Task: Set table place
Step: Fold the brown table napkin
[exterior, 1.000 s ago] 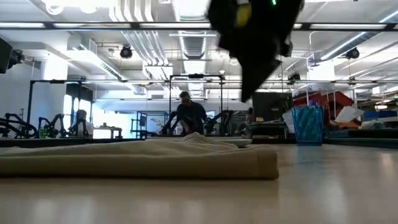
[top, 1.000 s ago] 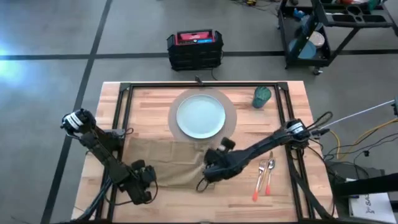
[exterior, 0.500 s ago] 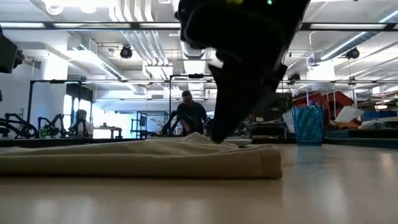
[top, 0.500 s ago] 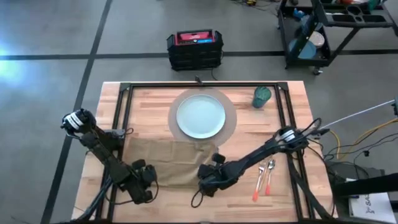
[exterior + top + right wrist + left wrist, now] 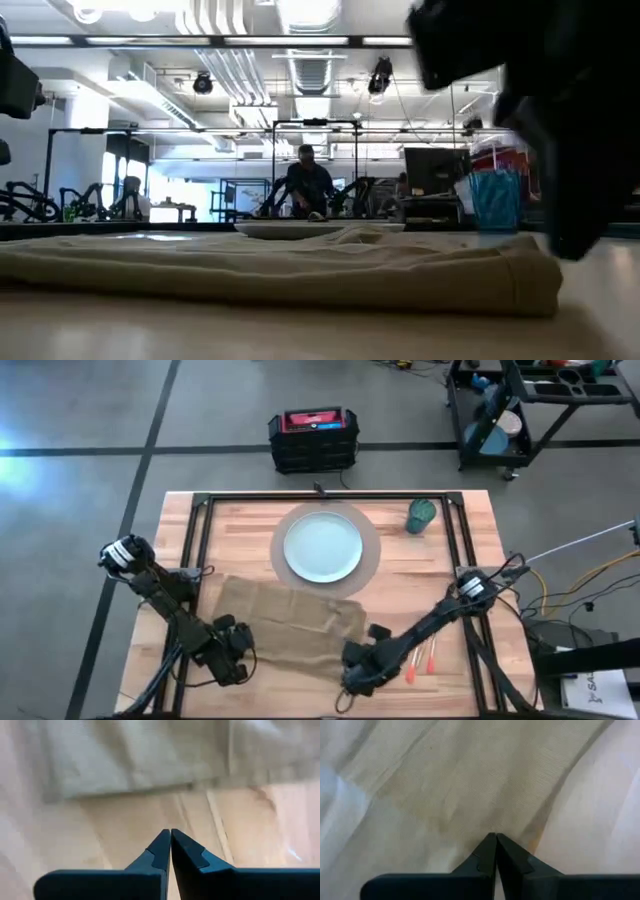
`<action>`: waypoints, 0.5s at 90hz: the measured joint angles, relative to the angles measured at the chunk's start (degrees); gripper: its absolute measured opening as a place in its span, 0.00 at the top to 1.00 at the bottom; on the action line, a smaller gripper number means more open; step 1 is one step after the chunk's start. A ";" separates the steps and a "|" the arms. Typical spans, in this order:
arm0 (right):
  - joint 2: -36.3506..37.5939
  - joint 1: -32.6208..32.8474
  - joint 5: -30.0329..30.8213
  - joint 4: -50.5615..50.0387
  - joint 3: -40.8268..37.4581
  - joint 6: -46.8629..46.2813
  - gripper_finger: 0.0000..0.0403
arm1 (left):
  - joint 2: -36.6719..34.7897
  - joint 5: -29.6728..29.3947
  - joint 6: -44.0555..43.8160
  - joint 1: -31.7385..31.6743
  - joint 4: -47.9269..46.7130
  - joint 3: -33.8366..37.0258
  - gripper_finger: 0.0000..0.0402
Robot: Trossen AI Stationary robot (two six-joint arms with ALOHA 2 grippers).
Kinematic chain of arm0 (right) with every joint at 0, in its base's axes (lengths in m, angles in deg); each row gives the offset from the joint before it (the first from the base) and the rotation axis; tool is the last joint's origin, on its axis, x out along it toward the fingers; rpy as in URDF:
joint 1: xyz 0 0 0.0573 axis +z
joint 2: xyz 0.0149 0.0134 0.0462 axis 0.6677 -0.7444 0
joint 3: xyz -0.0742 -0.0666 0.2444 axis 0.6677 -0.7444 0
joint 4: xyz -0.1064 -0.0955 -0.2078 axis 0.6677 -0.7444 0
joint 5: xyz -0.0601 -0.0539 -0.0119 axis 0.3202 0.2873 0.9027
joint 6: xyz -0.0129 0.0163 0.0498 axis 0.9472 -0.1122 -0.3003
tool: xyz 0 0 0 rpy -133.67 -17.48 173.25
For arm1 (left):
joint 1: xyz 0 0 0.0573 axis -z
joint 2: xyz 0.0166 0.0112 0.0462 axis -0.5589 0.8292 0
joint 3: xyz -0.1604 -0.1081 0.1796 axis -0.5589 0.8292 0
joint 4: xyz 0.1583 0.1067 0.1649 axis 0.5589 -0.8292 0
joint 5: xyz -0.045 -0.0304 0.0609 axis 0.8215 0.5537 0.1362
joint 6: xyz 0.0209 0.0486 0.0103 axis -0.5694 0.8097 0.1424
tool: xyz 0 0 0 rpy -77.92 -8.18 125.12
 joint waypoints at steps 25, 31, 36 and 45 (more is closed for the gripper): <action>3.81 -1.95 14.05 -1.75 2.30 4.45 1.00 | -0.52 0.20 1.78 -1.06 0.52 0.00 1.00; 4.23 -3.83 16.97 -1.43 2.30 8.45 1.00 | -1.01 0.16 3.80 -1.33 -0.08 0.00 1.00; 4.26 -6.05 17.77 -0.56 2.30 12.68 1.00 | -1.69 0.16 5.20 -1.71 -0.52 0.00 1.00; 4.26 -10.75 14.58 5.63 2.08 21.39 1.00 | -3.80 -1.41 6.27 -2.04 -0.94 -0.84 1.00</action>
